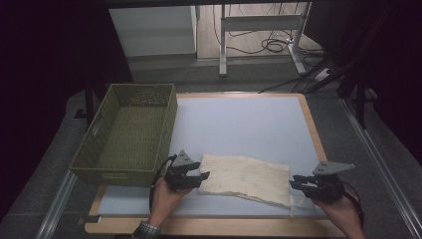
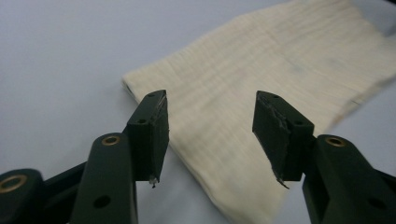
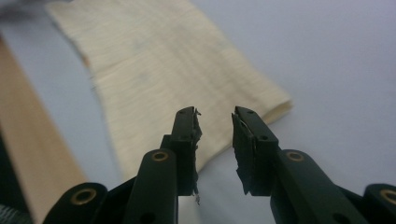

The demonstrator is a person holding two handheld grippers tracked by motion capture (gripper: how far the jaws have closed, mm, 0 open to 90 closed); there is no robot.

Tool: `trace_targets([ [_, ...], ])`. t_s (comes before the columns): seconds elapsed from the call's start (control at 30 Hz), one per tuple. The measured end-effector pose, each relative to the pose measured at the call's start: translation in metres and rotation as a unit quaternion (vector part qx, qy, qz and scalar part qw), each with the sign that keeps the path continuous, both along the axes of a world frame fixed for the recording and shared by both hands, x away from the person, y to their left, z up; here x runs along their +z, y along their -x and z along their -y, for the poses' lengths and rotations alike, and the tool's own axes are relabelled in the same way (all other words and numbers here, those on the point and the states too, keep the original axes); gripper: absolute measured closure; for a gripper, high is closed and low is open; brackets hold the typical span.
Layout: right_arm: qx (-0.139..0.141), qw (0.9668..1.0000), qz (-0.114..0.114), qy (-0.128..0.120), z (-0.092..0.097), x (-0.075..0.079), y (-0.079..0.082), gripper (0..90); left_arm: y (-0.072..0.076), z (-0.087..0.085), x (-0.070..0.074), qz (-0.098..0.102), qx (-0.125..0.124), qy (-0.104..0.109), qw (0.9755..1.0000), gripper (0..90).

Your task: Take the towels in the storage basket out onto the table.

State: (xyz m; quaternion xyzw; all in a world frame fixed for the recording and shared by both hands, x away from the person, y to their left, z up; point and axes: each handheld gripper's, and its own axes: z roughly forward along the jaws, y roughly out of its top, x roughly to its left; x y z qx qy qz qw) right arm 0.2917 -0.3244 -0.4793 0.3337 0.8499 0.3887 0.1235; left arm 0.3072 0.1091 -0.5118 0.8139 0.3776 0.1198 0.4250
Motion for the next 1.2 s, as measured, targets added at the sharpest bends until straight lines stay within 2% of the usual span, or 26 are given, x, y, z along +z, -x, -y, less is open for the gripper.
trace_targets([
  [0.07,-0.014,0.9999,0.005,0.005,-0.001,0.0,-0.011,70.7,-0.013,0.006,0.002,0.002,0.012,-0.004,0.9999,47.2],
  [0.2,-0.039,0.9991,0.012,0.014,-0.008,0.0,-0.035,71.2,-0.034,0.012,0.005,0.017,0.039,-0.029,0.9987,53.0],
  [0.33,-0.054,0.9984,0.006,0.013,-0.014,-0.009,-0.054,71.1,-0.048,0.009,-0.001,0.012,0.054,-0.041,0.9976,54.5],
  [0.4,-0.06,0.998,0.001,0.023,-0.016,-0.016,-0.059,69.2,-0.051,0.008,-0.007,0.01,0.057,-0.05,0.9971,53.9],
  [0.5,-0.058,0.9976,-0.008,0.038,-0.018,-0.028,-0.058,66.2,-0.052,0.007,-0.015,0.008,0.059,-0.059,0.9965,51.6],
  [0.6,-0.058,0.997,-0.005,0.052,-0.018,-0.034,-0.054,64.5,-0.053,0.008,-0.023,0.004,0.051,-0.069,0.9963,51.5],
  [0.67,-0.058,0.9971,-0.004,0.05,-0.017,-0.037,-0.053,64.7,-0.053,0.011,-0.027,0.005,0.044,-0.075,0.9962,51.7],
  [0.7,-0.06,0.9973,-0.005,0.042,-0.016,-0.039,-0.052,66.2,-0.053,0.012,-0.029,0.007,0.039,-0.067,0.997,52.9],
  [0.8,-0.051,0.9982,-0.014,0.028,-0.016,-0.039,-0.05,81.9,-0.053,0.012,-0.031,-0.006,0.027,-0.041,0.9988,68.0],
  [0.87,-0.045,0.9983,-0.017,0.033,-0.018,-0.038,-0.05,85.6,-0.053,0.012,-0.03,-0.015,0.02,-0.032,0.9992,73.7],
  [0.9,-0.042,0.998,-0.015,0.045,-0.02,-0.037,-0.051,86.2,-0.053,0.012,-0.03,-0.012,0.017,-0.033,0.9992,82.5],
  [0.93,-0.042,0.9976,-0.011,0.054,-0.022,-0.035,-0.051,86.3,-0.051,0.012,-0.029,-0.002,0.024,-0.043,0.9988,83.9],
  [0.97,-0.042,0.9972,-0.007,0.061,-0.023,-0.033,-0.053,86.3,-0.049,0.012,-0.029,0.009,0.03,-0.045,0.9985,84.9],
  [1.03,-0.044,0.9973,0.001,0.059,-0.023,-0.029,-0.058,86.3,-0.045,0.009,-0.026,0.023,0.041,-0.027,0.9985,84.9],
  [1.2,-0.039,0.9976,0.014,0.056,-0.025,-0.022,-0.078,86.3,-0.034,0.005,-0.022,0.029,0.051,-0.036,0.9976,84.3],
])
